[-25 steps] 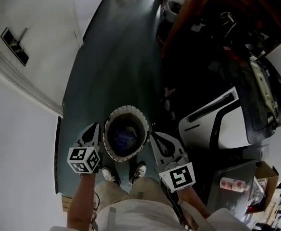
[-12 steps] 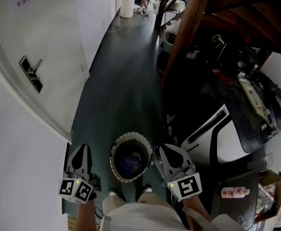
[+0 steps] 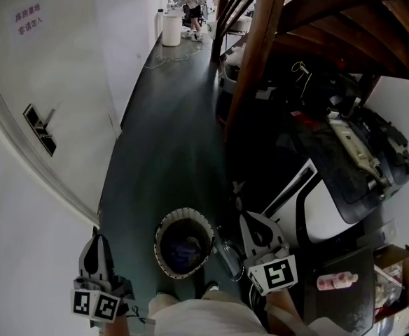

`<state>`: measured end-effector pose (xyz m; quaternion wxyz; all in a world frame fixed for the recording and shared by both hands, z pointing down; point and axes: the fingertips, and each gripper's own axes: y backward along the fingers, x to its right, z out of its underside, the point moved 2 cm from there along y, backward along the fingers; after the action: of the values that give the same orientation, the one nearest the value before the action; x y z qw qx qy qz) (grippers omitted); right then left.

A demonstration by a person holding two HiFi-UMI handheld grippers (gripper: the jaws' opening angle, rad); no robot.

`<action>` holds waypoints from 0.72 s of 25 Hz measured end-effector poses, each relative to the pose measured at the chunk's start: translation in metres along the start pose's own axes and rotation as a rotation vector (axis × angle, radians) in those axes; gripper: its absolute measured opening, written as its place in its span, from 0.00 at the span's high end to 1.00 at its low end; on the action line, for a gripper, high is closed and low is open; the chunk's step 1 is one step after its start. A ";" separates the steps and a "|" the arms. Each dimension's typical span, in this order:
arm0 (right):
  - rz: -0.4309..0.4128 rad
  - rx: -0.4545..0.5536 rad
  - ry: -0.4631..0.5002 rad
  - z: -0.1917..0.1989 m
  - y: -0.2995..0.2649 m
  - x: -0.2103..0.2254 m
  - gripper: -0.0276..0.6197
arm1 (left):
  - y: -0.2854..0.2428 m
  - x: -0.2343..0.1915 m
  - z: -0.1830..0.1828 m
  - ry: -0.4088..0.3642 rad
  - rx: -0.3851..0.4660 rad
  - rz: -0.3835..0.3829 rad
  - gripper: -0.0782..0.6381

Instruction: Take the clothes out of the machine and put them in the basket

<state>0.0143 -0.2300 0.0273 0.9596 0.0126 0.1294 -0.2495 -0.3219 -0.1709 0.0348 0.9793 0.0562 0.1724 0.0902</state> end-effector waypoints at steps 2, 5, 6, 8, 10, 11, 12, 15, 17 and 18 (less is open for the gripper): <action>0.004 0.007 0.000 -0.001 0.002 0.002 0.94 | 0.000 0.003 -0.004 -0.003 0.018 0.003 0.87; -0.008 0.012 -0.013 0.000 0.003 0.001 0.94 | -0.004 0.008 -0.006 -0.004 0.045 0.000 0.87; -0.016 0.013 -0.014 0.001 0.003 -0.001 0.94 | -0.004 0.009 -0.006 -0.003 0.047 0.002 0.87; -0.030 0.014 -0.012 0.001 0.002 -0.006 0.94 | -0.005 0.011 -0.005 -0.001 0.039 0.006 0.87; -0.043 0.010 -0.016 0.003 0.000 -0.011 0.94 | -0.003 0.011 -0.003 0.000 0.030 0.005 0.87; -0.048 0.008 -0.019 0.004 -0.001 -0.013 0.94 | -0.002 0.010 -0.003 0.000 0.028 0.003 0.87; -0.054 0.006 -0.023 0.005 -0.002 -0.015 0.94 | -0.001 0.009 -0.002 0.002 0.029 0.003 0.87; -0.072 0.000 -0.024 0.008 -0.006 -0.020 0.94 | 0.004 0.006 -0.001 0.017 0.037 -0.003 0.87; -0.087 0.000 -0.024 0.008 -0.009 -0.024 0.94 | 0.006 0.004 -0.001 0.020 0.041 -0.010 0.87; -0.094 0.001 -0.024 0.007 -0.011 -0.025 0.94 | 0.006 0.002 -0.001 0.020 0.043 -0.012 0.87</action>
<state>-0.0108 -0.2287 0.0413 0.9483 0.0042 0.1184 -0.2945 -0.3210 -0.1647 0.0341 0.9766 0.0754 0.1844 0.0808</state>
